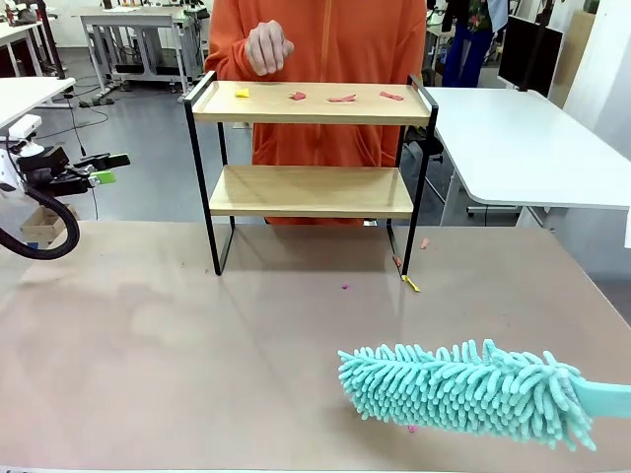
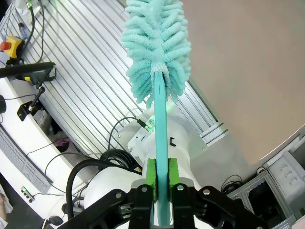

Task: Clean the shelf.
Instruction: Clean the specific section of the Shelf indicated by the human with the Duster.

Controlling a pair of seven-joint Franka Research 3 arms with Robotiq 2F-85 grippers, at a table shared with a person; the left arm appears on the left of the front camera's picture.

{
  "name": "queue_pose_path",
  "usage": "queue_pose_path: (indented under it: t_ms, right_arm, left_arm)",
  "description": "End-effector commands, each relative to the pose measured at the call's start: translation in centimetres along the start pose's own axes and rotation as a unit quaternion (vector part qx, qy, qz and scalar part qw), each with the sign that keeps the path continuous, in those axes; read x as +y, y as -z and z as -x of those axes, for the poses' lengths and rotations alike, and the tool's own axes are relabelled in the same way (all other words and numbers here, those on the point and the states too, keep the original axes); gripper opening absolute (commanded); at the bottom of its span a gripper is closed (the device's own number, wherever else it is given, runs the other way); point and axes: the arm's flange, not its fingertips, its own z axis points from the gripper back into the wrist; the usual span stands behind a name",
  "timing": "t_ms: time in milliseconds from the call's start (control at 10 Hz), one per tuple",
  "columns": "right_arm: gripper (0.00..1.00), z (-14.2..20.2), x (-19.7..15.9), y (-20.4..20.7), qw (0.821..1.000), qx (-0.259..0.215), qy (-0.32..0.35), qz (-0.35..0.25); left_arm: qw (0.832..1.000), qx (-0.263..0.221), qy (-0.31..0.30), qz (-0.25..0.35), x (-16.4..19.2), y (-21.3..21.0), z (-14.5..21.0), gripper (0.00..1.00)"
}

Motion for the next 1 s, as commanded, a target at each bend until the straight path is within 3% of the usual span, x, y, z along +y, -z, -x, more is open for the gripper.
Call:
queue_pose_path:
  t_ms: [0, 900]
  right_arm:
    - [0.13, 0.32, 0.69, -0.38, 1.000, -0.005, -0.015, -0.001]
    - [0.13, 0.32, 0.69, -0.38, 1.000, -0.005, -0.015, -0.001]
  left_arm:
    - [1.000, 0.003, 0.005, 0.004, -0.09, 0.04, -0.27, 1.00]
    - [1.000, 0.003, 0.005, 0.004, -0.09, 0.04, -0.27, 1.00]
